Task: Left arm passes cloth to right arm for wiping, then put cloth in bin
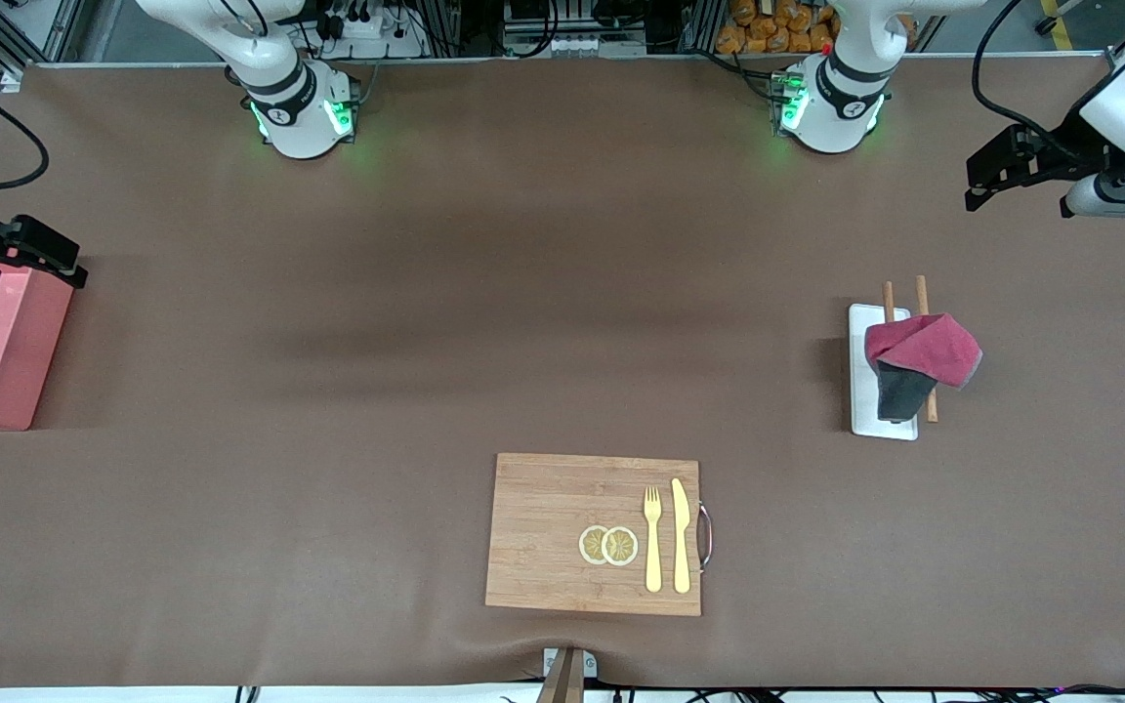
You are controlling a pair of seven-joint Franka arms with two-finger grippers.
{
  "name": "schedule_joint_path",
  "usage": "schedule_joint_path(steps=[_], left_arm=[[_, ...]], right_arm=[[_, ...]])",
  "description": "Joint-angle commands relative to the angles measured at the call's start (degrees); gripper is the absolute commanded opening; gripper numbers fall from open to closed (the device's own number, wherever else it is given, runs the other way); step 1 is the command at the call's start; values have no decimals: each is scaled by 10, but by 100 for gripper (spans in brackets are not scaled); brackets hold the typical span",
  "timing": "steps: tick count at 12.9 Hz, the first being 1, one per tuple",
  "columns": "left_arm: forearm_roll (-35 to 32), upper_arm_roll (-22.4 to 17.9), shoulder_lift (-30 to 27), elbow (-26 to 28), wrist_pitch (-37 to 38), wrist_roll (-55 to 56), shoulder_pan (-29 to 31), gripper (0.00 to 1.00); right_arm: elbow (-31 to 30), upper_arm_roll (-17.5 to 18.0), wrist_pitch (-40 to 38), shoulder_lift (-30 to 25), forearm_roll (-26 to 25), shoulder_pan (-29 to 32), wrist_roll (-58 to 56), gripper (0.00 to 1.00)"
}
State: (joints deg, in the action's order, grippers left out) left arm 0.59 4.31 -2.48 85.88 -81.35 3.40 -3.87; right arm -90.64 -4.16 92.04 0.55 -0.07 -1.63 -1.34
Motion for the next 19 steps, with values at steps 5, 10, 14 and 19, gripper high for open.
schedule_joint_path(steps=[5, 10, 14, 19], left_arm=[[-14, 0, 5, -1, 4, 0, -3, 100], [-15, -4, 96, 20, 22, -37, 2, 100], [-41, -2, 165, 22, -14, -88, 4, 100], [-38, -4, 217, 29, -79, -18, 64, 100]], right_arm=[[19, 0, -13, 9, 5, 28, 6, 100], [15, 2, -14, 10, 10, 30, 7, 100], [15, 3, -13, 11, 11, 27, 7, 100], [17, 4, -13, 22, 12, 27, 7, 100]])
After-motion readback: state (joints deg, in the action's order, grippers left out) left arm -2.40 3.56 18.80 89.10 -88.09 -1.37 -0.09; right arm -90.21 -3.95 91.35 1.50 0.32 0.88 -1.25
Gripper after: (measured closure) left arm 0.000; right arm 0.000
